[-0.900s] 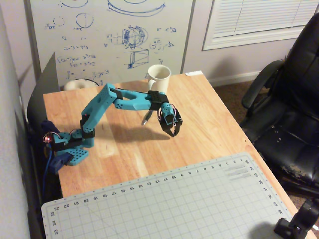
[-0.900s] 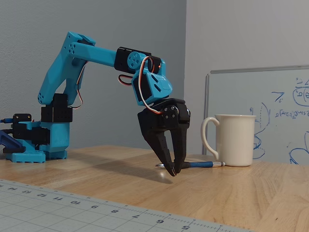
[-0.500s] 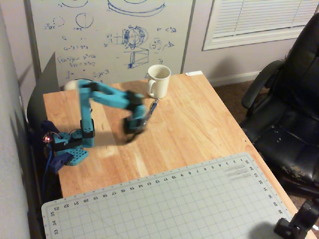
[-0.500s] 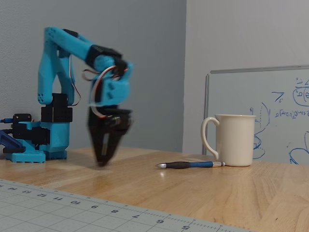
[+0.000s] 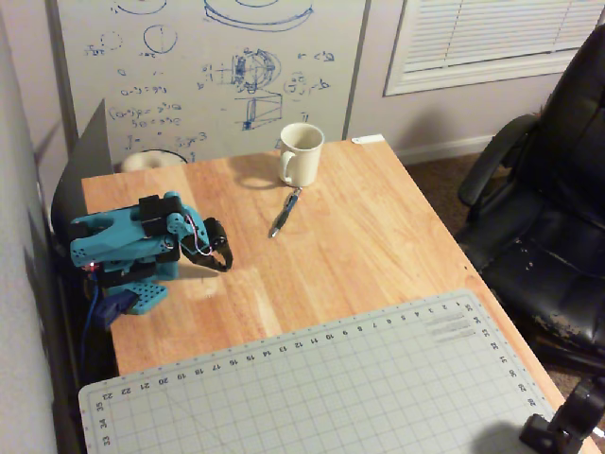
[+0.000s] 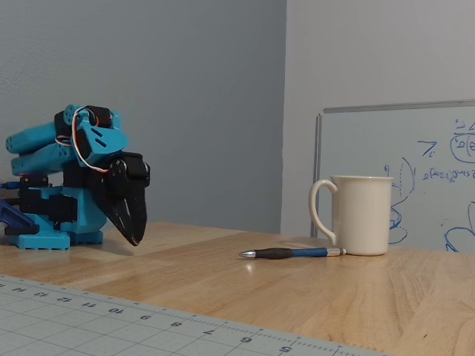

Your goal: Touch the pen.

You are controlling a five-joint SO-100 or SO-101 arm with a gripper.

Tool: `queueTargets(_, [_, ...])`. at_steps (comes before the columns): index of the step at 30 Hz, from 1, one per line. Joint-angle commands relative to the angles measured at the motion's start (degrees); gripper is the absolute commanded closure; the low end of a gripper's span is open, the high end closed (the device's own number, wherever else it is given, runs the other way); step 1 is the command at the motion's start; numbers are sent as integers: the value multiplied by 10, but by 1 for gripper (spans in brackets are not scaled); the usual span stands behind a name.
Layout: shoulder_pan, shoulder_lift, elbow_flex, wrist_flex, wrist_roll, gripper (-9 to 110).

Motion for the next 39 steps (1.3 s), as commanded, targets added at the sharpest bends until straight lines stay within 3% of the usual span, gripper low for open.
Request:
queueTargets(1, [-4,20,-7,-2,-4,101])
queueTargets(19, [-5,19,-62,-11,-4,101])
queueTargets(27, [-78,-2,-128,-11,4,101])
queueTargets(39, [-121,-493,-488,-66,4,101])
